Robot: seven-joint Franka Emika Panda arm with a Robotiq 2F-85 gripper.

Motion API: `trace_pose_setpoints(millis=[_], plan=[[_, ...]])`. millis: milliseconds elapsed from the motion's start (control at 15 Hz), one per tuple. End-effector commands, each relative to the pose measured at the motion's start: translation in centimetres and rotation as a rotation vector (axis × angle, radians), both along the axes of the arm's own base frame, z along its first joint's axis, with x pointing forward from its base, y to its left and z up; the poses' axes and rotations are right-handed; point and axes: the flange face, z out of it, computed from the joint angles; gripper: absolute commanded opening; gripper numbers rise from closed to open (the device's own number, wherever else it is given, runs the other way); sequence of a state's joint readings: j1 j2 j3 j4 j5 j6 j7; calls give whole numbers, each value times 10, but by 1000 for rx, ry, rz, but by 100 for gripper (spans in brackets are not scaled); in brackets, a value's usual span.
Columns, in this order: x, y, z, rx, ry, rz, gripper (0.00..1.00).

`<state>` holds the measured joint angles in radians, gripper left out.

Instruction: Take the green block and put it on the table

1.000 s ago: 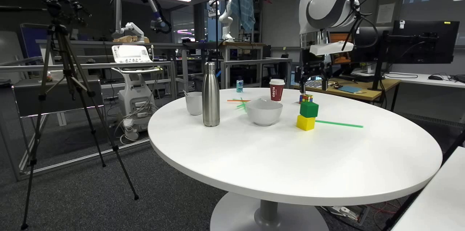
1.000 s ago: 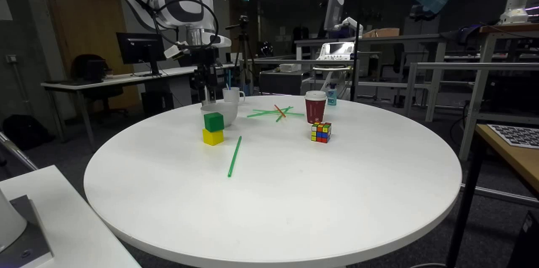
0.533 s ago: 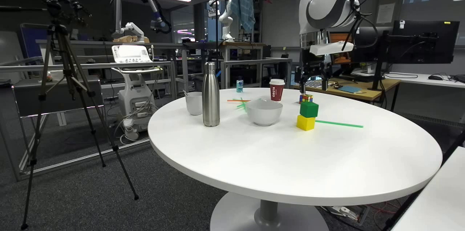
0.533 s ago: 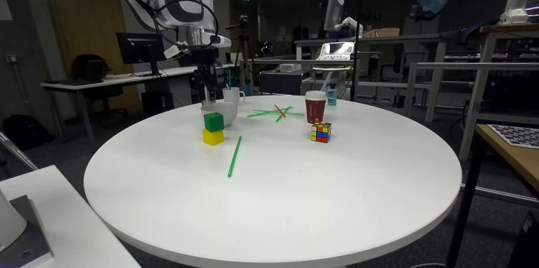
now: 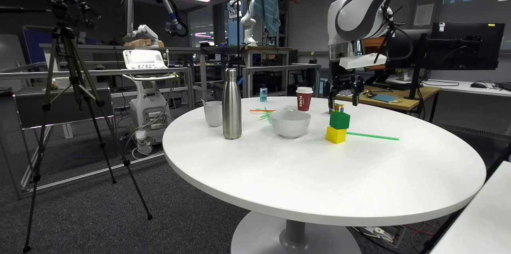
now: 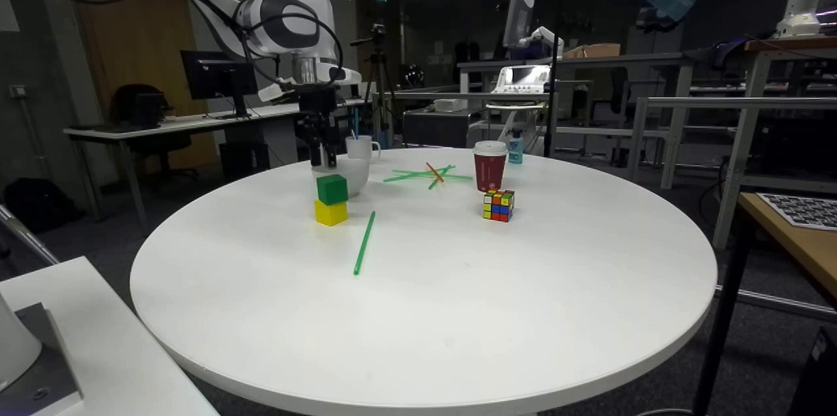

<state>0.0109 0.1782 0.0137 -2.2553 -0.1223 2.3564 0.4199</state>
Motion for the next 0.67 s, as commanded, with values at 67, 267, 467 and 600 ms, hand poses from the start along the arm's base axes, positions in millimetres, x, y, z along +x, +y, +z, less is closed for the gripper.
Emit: trace_pose_setpoints(millis=[67, 267, 467, 600], plan=[[9, -4, -13, 0, -37, 27, 100], [12, -6, -18, 0, -51, 33, 100], [12, -7, -22, 5, -56, 38, 100], [13, -6, -24, 6, -55, 43, 100]])
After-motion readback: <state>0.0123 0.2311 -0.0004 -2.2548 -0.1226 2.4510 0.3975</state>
